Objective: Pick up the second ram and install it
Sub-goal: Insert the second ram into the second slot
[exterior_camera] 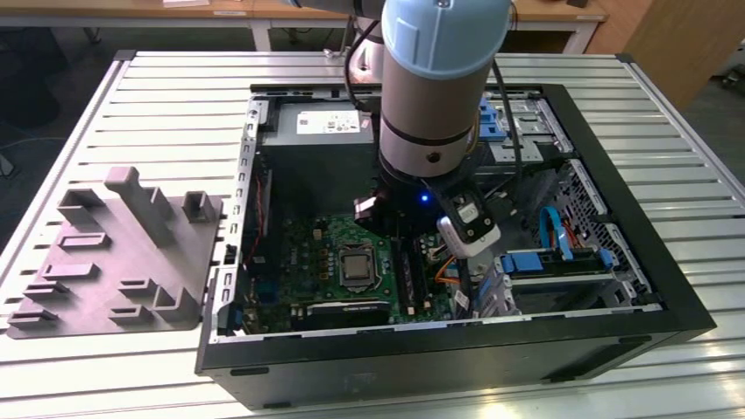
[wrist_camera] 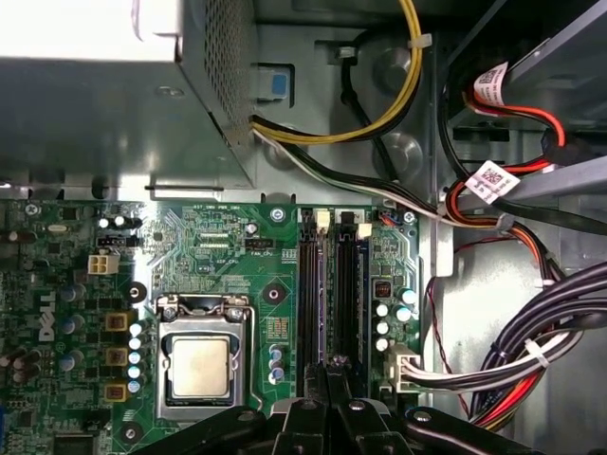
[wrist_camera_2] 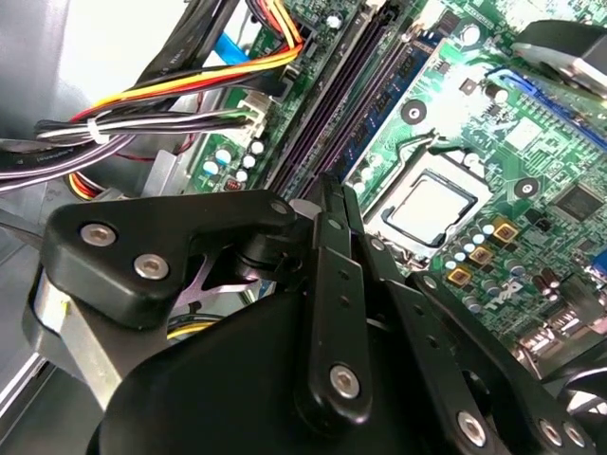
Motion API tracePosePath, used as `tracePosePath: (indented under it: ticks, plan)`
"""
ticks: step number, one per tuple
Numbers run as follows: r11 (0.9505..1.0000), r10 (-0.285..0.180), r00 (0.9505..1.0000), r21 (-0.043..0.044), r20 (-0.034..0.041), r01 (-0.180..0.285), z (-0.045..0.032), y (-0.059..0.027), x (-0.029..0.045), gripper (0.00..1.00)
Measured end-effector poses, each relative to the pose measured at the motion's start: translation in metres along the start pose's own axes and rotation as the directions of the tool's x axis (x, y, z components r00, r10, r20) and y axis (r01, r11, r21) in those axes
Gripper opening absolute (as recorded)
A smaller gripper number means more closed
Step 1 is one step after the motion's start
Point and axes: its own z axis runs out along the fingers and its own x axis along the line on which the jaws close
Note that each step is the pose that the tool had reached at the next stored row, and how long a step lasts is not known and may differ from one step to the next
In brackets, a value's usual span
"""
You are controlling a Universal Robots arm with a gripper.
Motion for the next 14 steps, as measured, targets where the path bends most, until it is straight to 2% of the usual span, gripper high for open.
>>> tracePosePath:
  ticks: [4, 8, 14]
  plan:
    - [1.0000, -0.001, 1.0000, -0.0007, -0.0001, 0.001, 0.0003, 0.0000, -0.0002, 0.11]
    - [1.0000, -0.001, 1.0000, -0.0079, 0.0000, 0.001, 0.0003, 0.0001, -0.0003, 0.11]
    - [1.0000, -0.001, 1.0000, -0.0081, -0.0001, 0.001, 0.0016, -0.0004, -0.0002, 0.11]
